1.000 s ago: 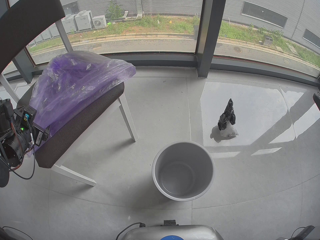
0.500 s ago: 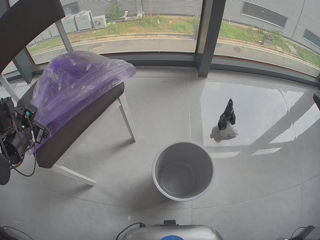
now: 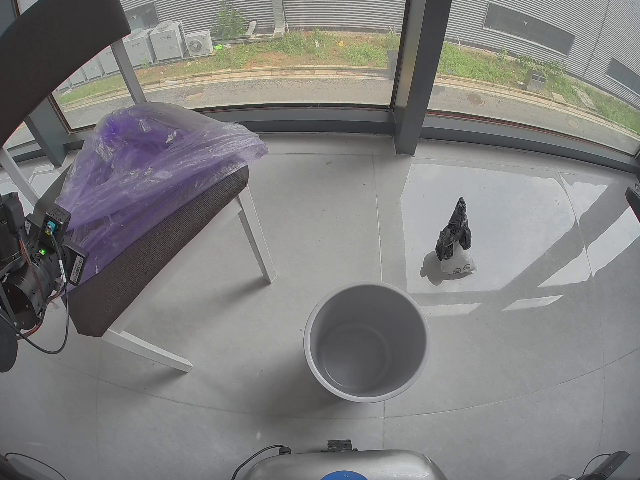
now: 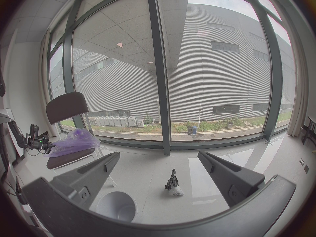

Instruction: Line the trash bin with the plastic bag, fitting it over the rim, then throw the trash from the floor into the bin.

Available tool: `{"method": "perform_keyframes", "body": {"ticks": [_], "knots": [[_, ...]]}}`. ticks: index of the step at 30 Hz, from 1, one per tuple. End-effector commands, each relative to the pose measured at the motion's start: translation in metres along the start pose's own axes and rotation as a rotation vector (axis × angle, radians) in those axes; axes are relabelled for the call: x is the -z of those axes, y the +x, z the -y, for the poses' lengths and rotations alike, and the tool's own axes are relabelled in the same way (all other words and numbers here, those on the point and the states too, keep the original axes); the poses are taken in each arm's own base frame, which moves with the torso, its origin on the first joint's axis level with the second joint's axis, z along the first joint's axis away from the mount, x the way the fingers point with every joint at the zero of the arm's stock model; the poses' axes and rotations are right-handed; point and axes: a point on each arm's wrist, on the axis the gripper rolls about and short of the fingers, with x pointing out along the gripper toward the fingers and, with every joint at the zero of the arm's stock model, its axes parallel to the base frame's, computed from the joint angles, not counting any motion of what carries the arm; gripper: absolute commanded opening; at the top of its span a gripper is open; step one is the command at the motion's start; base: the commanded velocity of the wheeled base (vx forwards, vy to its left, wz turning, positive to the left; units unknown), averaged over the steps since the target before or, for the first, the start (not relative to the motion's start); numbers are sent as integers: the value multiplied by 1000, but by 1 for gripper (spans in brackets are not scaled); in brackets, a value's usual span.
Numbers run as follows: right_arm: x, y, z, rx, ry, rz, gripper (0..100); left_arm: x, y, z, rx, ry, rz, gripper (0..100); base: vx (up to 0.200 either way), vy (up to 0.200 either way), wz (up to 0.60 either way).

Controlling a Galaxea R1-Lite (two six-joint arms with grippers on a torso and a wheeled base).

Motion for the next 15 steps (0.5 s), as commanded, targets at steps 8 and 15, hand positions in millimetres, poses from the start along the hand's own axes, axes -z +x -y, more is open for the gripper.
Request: {"method": "perform_keyframes", "body": {"ticks": [8,15], "knots": [[-2,0,-1,-8,4,8,100,-7,-11,-11,-35,-20,45,0,0,0,0],[-3,2,-1,-14,40,12,100,-12,-15,-16,-52,-33,72,0,0,0,0]]}}
